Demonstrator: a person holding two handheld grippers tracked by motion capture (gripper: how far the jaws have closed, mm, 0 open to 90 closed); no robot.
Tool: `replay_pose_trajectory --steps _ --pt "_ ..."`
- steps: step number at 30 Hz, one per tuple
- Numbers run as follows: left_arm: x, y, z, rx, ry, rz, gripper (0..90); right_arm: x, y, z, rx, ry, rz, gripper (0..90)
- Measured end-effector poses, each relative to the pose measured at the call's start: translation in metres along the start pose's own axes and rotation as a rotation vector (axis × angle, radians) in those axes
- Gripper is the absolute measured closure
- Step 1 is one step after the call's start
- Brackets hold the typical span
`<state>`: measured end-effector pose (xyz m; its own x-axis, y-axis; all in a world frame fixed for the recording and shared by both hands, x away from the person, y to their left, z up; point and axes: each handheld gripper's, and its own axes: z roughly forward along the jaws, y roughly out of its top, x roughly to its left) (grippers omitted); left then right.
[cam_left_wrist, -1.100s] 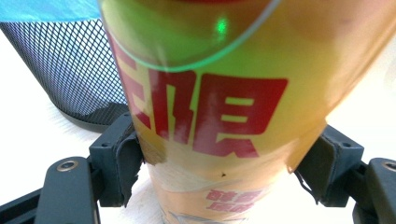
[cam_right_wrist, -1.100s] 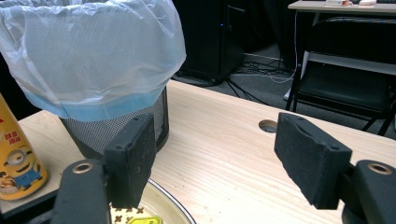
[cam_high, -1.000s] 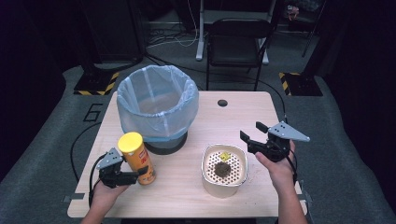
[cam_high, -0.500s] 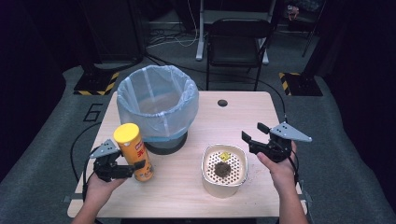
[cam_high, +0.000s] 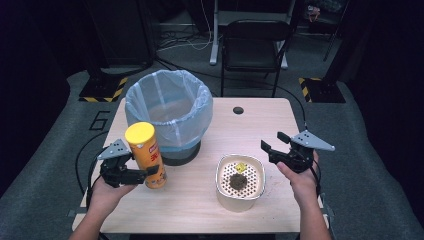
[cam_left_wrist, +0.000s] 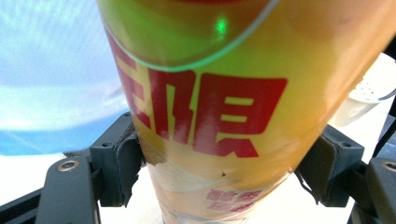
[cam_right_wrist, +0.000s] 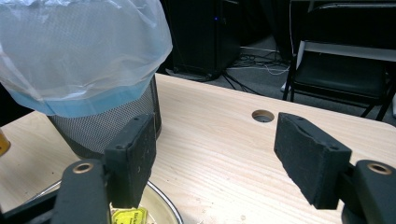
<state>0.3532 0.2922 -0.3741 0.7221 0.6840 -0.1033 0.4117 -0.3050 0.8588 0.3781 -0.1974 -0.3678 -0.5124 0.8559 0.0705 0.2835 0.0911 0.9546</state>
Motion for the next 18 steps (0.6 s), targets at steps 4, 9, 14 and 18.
replay_pose_trajectory --steps 4,9,14,18 --pt "-0.005 0.014 -0.005 0.020 -0.012 0.015 24.2 -0.001 -0.002 0.001 0.006 -0.004 0.000 29.1" --pt "-0.009 0.028 -0.010 0.016 -0.028 0.018 24.2 -0.002 -0.002 0.002 0.012 -0.006 0.002 29.1" --pt "-0.014 0.043 -0.012 0.025 -0.031 0.024 24.3 -0.002 -0.003 0.000 0.009 -0.007 0.006 29.1" --pt "-0.017 0.055 -0.011 0.029 -0.041 0.032 24.3 -0.001 -0.001 -0.003 0.003 -0.011 0.008 29.1"
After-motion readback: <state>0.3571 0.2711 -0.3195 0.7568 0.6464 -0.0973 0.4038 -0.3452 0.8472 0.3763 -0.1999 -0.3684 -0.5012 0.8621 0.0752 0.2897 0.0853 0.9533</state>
